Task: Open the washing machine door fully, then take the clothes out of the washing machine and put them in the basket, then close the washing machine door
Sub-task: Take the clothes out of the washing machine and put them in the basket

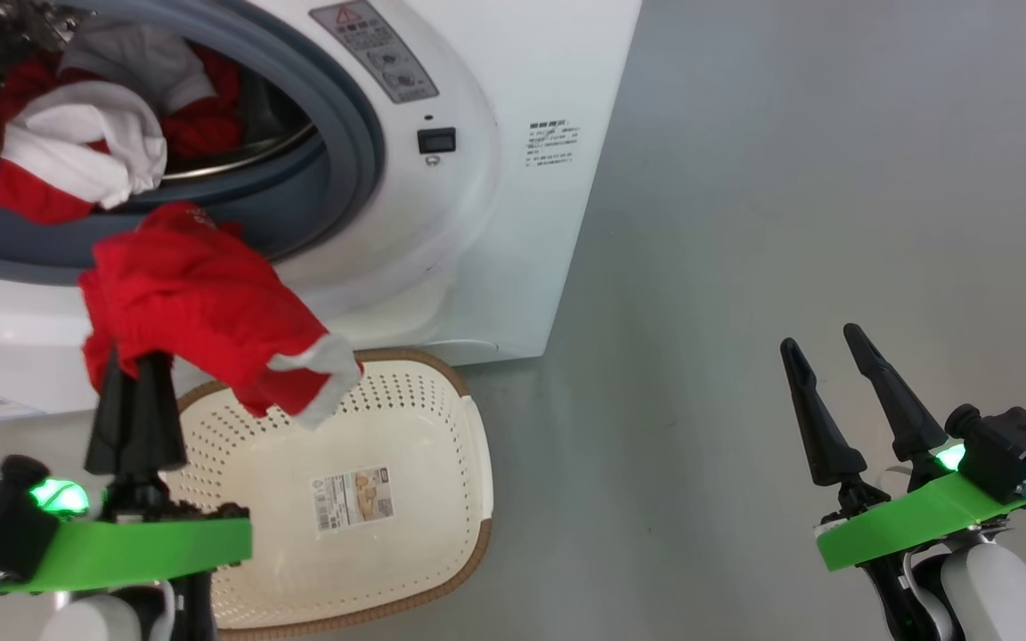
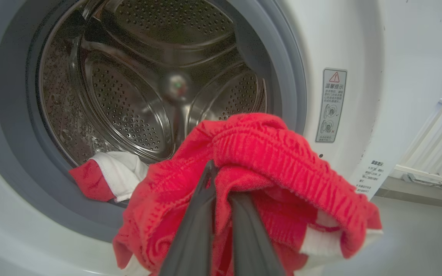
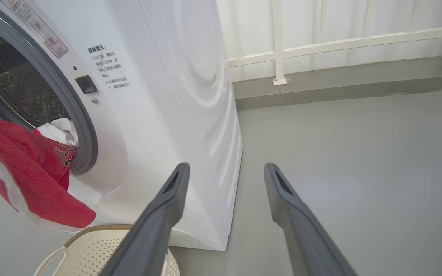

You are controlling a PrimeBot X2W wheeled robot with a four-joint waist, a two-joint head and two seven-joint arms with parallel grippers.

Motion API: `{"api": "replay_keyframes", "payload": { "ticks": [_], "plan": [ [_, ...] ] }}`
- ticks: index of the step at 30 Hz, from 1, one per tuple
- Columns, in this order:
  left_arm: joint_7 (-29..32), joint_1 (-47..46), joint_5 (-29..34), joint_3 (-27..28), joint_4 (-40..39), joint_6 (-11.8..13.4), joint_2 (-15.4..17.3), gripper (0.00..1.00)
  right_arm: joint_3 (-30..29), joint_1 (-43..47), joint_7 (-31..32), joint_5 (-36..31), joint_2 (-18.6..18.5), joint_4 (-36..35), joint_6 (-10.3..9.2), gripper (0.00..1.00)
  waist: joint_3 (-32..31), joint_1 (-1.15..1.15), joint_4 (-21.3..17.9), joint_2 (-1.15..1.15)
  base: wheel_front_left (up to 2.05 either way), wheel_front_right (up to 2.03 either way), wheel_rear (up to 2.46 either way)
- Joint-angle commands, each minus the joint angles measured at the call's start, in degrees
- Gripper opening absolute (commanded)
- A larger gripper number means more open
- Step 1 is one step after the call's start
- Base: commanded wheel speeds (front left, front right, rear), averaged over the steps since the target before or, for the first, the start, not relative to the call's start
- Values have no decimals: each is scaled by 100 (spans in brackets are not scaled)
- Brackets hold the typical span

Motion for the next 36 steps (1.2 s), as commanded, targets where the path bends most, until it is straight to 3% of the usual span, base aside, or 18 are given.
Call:
{"api": "replay_keyframes", "payload": {
  "ticks": [1, 19, 36],
  "plan": [
    [-28, 92, -83, 69, 13, 97, 102, 0, 114, -19, -37, 12, -65, -163, 28, 100, 128, 0, -5, 0, 0, 0, 0],
    [-28, -574, 58, -27, 2639, -28, 102, 0, 127, -385, -37, 45, 0, -231, 28, 100, 919, 0, -158, 0, 0, 0, 0],
    [-28, -2115, 987, 66, 5351, -97, 144, 0, 128, -780, -37, 80, 75, -283, 28, 100, 1895, 0, -273, 0, 0, 0, 0]
  ]
}}
